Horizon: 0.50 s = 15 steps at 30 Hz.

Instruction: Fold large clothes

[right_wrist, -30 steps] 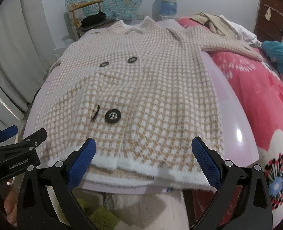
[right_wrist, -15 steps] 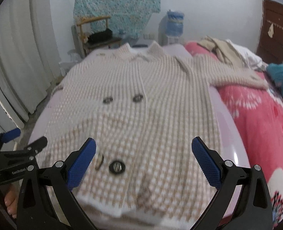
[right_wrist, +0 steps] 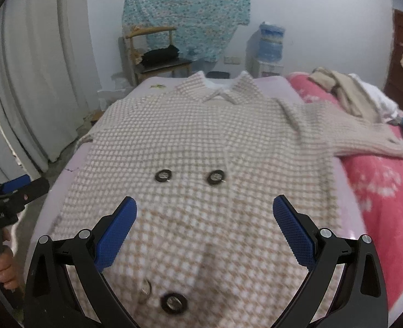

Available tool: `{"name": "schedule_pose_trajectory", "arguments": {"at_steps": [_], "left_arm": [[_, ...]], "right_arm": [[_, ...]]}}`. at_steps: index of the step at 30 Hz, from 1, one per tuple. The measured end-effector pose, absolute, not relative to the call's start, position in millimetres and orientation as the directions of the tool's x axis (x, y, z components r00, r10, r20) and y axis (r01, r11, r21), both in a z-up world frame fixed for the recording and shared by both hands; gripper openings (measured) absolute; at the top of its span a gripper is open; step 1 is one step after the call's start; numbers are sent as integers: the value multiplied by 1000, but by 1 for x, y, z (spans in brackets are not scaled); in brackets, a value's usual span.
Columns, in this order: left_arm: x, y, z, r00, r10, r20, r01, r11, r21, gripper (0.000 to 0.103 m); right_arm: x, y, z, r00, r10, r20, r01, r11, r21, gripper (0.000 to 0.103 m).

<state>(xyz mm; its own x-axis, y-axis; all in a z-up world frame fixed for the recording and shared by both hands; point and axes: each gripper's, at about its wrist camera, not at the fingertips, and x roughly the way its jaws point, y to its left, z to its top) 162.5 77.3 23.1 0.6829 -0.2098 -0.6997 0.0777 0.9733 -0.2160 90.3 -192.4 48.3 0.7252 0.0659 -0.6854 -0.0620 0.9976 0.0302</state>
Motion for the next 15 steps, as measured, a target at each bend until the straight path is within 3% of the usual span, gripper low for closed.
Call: {"name": "schedule_pose_trajectory", "arguments": {"at_steps": [4,10,15], "left_arm": [[178,96,22,677,-281,-680,75,946,-316,97],[195,135,24,706,-230,-670,-10,943,-334,97],[217,202,3,687,-296,-664,-151,836,-528,95]], "right_arm": [[110,-182,44,700,145,-700,-104,989,101,95],[131,-157,34,651,217,-728,-176,975,134,95],[139,-141,25,632,225,-742,-219,970,108,95]]}}
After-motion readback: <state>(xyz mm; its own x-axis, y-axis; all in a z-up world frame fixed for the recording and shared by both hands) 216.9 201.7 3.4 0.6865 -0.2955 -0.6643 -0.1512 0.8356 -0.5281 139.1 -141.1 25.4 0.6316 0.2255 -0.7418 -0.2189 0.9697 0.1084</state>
